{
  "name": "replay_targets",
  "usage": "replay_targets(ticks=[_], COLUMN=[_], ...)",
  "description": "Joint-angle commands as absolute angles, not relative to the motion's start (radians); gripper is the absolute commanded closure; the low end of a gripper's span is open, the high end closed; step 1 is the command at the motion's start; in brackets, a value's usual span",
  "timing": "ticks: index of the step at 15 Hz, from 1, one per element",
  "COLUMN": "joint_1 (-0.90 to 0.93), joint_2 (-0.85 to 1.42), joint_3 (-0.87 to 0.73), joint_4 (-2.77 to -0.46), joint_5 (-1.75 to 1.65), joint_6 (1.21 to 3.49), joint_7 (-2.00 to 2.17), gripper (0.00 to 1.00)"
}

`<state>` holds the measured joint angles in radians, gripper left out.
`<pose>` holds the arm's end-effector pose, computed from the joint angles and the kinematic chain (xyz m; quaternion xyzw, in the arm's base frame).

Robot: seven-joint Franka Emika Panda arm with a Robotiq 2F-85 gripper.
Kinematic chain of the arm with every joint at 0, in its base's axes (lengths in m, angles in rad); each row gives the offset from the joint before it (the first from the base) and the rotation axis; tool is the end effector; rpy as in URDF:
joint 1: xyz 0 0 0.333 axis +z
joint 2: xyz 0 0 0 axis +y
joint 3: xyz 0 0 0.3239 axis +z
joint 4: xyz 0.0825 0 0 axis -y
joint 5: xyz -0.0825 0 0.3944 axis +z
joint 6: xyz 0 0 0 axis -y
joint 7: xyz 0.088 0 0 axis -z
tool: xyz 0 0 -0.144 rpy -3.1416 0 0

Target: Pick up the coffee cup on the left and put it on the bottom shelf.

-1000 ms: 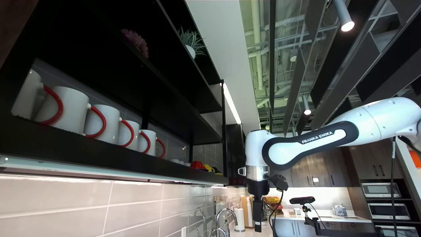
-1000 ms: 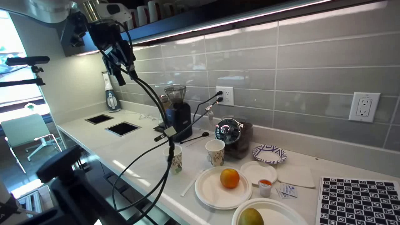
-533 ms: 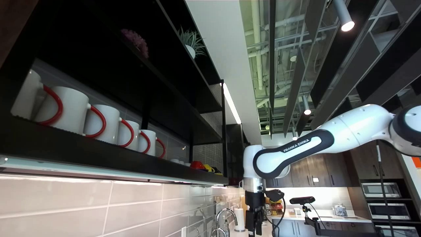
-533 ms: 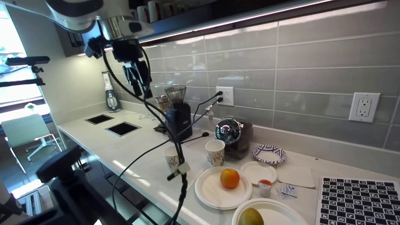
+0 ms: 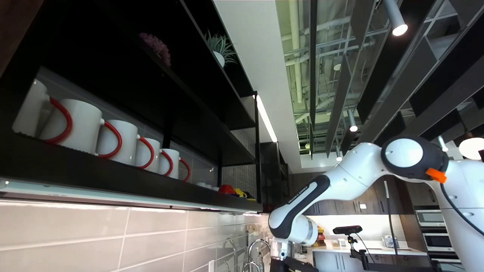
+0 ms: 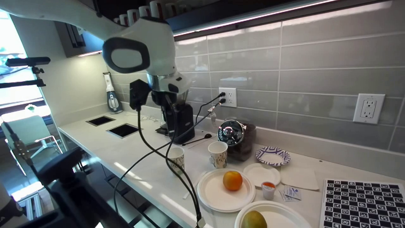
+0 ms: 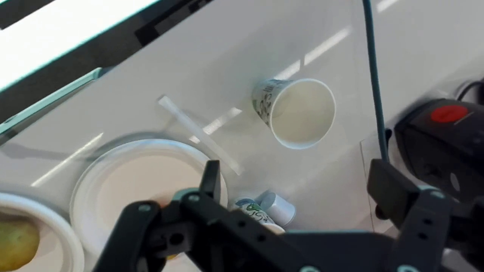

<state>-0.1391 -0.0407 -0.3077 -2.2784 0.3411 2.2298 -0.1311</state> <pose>0.4769 -0.2062 0.3381 -0.9560 0.2579 -0.0346 0.1355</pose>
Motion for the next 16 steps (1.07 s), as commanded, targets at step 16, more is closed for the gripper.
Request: replay_targets(ticks=[16], joint_1=[-0.298], joint_2=[0.534], joint_3=[-0.196], joint_4=[-1.951], joint_5=[0.894], joint_6=[2.127], joint_7=[0.087], gripper=[0.00])
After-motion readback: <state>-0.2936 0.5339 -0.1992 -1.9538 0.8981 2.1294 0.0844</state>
